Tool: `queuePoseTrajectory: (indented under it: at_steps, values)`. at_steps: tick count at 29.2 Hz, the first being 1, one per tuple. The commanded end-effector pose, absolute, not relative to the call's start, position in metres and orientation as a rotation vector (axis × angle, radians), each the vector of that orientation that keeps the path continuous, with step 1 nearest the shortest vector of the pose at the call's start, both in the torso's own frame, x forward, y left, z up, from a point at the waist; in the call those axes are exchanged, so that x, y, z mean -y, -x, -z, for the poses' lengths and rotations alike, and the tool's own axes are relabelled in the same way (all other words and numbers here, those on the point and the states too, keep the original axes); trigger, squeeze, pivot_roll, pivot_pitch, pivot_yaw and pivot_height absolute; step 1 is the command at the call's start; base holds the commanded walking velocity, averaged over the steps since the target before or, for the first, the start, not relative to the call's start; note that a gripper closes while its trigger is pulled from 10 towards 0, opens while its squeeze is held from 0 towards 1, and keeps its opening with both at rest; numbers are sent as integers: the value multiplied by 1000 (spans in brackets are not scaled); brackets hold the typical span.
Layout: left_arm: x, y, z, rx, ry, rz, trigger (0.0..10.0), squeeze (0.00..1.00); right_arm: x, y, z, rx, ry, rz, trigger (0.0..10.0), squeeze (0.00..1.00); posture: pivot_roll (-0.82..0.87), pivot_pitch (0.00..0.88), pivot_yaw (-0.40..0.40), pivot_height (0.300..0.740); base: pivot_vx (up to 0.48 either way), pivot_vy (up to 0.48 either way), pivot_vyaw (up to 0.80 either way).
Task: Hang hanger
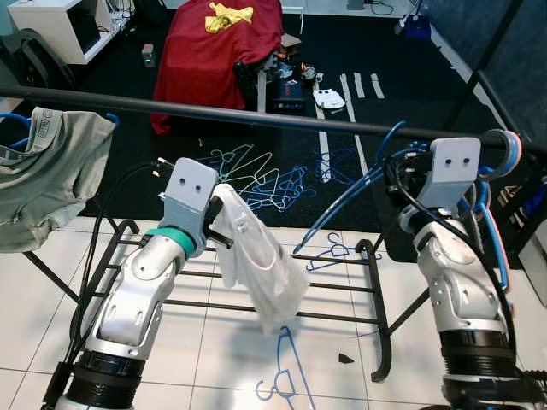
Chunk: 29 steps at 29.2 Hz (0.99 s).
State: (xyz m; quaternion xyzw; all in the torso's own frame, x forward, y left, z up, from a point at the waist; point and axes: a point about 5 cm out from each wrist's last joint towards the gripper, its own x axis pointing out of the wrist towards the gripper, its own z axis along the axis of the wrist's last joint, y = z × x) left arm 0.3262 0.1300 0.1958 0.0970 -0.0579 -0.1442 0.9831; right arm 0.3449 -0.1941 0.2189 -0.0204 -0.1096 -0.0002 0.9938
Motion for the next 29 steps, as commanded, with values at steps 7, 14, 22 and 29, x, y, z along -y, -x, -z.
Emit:
queuePoseTrajectory:
  at_steps: [7, 14, 22, 29]
  values:
    - [-129, -326, -195, 112, -197, 299, 10000, 0, 171, -310, -211, 244, 5, 87, 10000, 0, -13, 68, 119, 740, 0, 0, 0]
    - [-126, -328, -196, 113, -195, 312, 10000, 0, 167, -305, -201, 224, -39, 179, 10000, 0, -12, 66, 121, 740, 0, 0, 0]
    - [-126, -329, -196, 115, -195, 310, 10000, 0, 166, -315, -211, 235, -35, 138, 10000, 0, -5, 61, 122, 740, 0, 0, 0]
    - [-126, -329, -197, 119, -195, 307, 10000, 0, 157, -326, -219, 218, -52, 68, 10000, 0, 2, 60, 120, 740, 0, 0, 0]
